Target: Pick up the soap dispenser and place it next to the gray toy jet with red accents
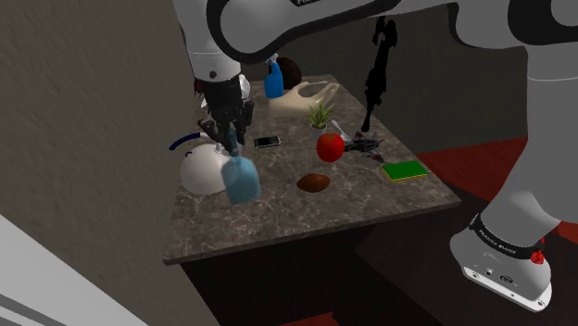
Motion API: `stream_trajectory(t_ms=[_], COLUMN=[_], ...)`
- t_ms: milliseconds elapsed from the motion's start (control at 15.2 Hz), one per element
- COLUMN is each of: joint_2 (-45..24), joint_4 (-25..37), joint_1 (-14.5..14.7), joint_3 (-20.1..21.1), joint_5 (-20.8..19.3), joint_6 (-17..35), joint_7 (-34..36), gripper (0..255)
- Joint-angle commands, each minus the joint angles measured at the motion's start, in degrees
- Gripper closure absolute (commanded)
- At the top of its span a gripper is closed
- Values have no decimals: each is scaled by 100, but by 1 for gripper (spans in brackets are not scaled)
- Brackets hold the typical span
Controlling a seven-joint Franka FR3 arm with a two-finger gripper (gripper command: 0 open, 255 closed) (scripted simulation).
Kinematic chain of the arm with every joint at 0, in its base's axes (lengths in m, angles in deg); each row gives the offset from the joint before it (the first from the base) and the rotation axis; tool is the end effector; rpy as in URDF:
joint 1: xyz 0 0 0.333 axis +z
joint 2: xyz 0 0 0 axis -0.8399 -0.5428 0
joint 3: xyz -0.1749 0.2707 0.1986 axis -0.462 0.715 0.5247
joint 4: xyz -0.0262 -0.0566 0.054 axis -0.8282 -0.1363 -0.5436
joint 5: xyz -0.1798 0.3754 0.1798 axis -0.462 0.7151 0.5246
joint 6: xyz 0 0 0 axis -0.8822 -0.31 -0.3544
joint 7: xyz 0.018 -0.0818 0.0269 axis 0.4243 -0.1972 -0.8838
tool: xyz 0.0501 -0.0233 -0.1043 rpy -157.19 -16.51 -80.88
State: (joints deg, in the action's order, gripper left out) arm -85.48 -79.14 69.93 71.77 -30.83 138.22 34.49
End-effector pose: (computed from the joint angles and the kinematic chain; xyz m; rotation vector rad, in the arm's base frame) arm 0.6161 0.4602 0.5026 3.1077 0.2035 0.0083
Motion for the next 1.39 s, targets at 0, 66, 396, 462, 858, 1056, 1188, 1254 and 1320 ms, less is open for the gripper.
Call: stream_trajectory(t_ms=[0, 66, 396, 462, 858, 1056, 1188, 1254, 1320], joint_2=[-1, -1, -28, -39, 384, 1072, 1507, 1718, 1924], joint_4=[161, 239, 675, 771, 633, -52, -431, -601, -759], joint_1=[19, 31, 107, 125, -119, -566, -826, -943, -1053], joint_3=[4, 6, 14, 15, 61, 84, 59, 33, 0], joint_5=[6, 9, 7, 4, 200, 545, 778, 893, 1006], joint_6=[-155, -232, -631, -715, -950, -857, -839, -843, -853], joint_7=[-21, -28, -61, -67, -257, -572, -820, -952, -1089], gripper=[255, 255, 255, 255, 255, 255, 255, 255, 255])
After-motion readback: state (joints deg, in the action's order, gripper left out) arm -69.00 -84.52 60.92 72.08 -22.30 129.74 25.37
